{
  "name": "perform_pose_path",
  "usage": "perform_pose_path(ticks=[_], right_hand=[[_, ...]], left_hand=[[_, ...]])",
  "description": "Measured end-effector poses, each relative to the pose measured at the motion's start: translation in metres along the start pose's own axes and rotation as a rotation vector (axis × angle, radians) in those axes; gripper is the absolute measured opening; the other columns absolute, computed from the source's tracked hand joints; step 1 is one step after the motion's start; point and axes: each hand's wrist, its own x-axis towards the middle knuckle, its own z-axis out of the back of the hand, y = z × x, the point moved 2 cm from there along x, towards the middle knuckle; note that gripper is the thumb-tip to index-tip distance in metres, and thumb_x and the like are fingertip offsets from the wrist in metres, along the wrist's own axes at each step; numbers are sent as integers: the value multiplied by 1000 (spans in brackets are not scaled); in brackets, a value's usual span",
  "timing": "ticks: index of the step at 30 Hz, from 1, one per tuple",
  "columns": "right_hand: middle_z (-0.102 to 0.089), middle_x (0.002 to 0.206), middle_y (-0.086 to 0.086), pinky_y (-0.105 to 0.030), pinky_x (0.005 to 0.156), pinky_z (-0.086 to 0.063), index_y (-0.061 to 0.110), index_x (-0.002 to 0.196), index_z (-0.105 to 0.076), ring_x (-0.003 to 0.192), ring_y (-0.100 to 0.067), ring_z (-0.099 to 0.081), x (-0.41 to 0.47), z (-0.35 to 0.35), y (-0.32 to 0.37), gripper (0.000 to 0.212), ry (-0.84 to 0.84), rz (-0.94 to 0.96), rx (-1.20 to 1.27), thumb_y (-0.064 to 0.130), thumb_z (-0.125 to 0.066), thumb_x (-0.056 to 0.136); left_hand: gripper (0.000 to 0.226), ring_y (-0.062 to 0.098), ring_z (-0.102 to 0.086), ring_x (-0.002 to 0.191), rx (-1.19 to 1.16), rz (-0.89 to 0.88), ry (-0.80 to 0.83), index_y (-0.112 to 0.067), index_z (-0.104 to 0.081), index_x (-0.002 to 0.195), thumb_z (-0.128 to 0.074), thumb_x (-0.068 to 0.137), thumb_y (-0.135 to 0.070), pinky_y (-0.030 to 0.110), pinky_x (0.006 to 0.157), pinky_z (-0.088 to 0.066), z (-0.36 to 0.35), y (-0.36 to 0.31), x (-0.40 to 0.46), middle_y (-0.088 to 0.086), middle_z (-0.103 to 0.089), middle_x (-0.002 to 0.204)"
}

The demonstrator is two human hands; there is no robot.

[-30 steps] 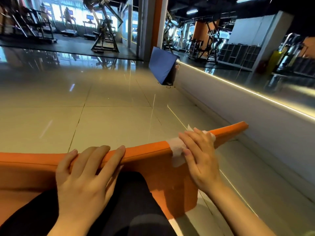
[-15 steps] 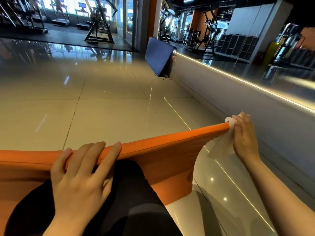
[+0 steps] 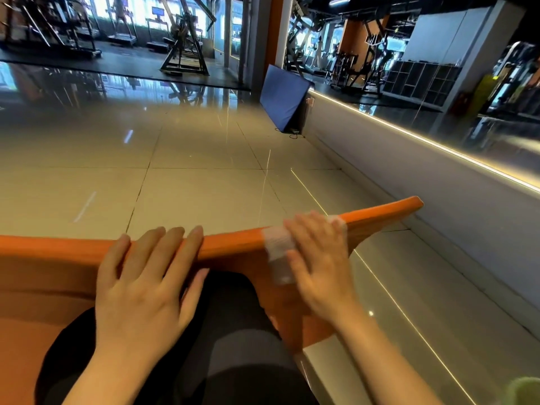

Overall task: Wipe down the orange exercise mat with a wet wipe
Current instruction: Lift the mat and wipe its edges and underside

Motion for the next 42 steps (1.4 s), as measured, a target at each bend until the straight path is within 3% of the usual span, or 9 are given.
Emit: perform_pose_path(ticks=[3, 7, 11, 14, 18, 24, 29, 36, 42], right_hand=[[-44, 149, -5, -55, 119, -19, 20, 141, -49, 145, -20, -25, 7, 25, -78, 61, 45, -293, -19, 56, -22, 100], [-44, 149, -7, -38, 118, -9, 18, 141, -49, 144, -23, -28, 25, 48, -128, 69, 94, -414, -107, 58, -17, 96], [-48, 144, -10, -45, 118, -18, 15, 133, -56, 144, -29, -29, 42, 19, -83, 66, 54, -405, -52, 59, -21, 98], [-56, 132, -2, -40, 118, -12, 19, 123, -62, 142, -26, -30, 30, -16, -11, 62, 38, -256, 24, 58, -20, 101], [-49, 135, 6, -43, 121, -5, 26, 131, -53, 141, -18, -28, 8, -48, 78, 39, 71, -108, 102, 42, -43, 97], [-62, 118, -4, -40, 113, -23, 18, 120, -64, 115, -21, -51, 18, -17, 74, 33, 0, 57, -75, 32, -50, 94], [-64, 114, -7, -41, 105, -31, 15, 116, -66, 109, -24, -53, 28, 7, 68, 33, -51, 139, -149, 33, -47, 96], [-57, 130, -11, -44, 108, -29, 12, 123, -61, 132, -29, -42, 2, 32, 14, 59, -11, -230, -54, 57, -33, 97], [-56, 126, -17, -50, 116, -15, 10, 111, -67, 138, -36, -32, -9, 19, 85, 70, -178, -298, 54, 61, -20, 100]], left_hand=[[48, 35, -55, 125, 26, 66, 55, -16, -61, 135, -52, 95, -41, 53, 107, -29, 1, 10, 7, 11, -63, 130], [52, 35, -53, 127, 24, 72, 116, -17, -58, 137, -48, 94, -45, 56, 107, -27, -9, 18, 15, 11, -61, 133], [49, 37, -54, 125, 17, 82, 133, -17, -60, 136, -48, 93, -39, 56, 105, -28, -10, 22, 21, 12, -62, 131], [48, 39, -56, 122, 10, 63, 159, -14, -61, 134, -43, 94, -34, 58, 102, -32, -9, 18, 14, 13, -63, 129], [48, 37, -58, 117, -17, -6, 198, -14, -64, 130, -43, 90, -28, 56, 97, -34, -4, 22, 2, 12, -66, 125], [48, 25, -53, 117, -87, -161, 143, -23, -60, 135, -50, 88, -29, 46, 94, -29, 14, 49, 16, 5, -64, 127], [50, 31, -51, 126, 22, 54, 92, -20, -62, 130, -56, 89, -47, 56, 109, -18, 41, 99, 10, 10, -62, 125], [40, 25, -53, 98, 60, -24, 95, -21, -69, 122, -51, 89, -35, 52, 92, -32, 83, 105, -16, 9, -66, 104], [46, 34, -59, 93, 78, -34, 108, -22, -69, 121, -44, 83, -29, 49, 86, -31, 111, 89, -28, 13, -65, 103]])
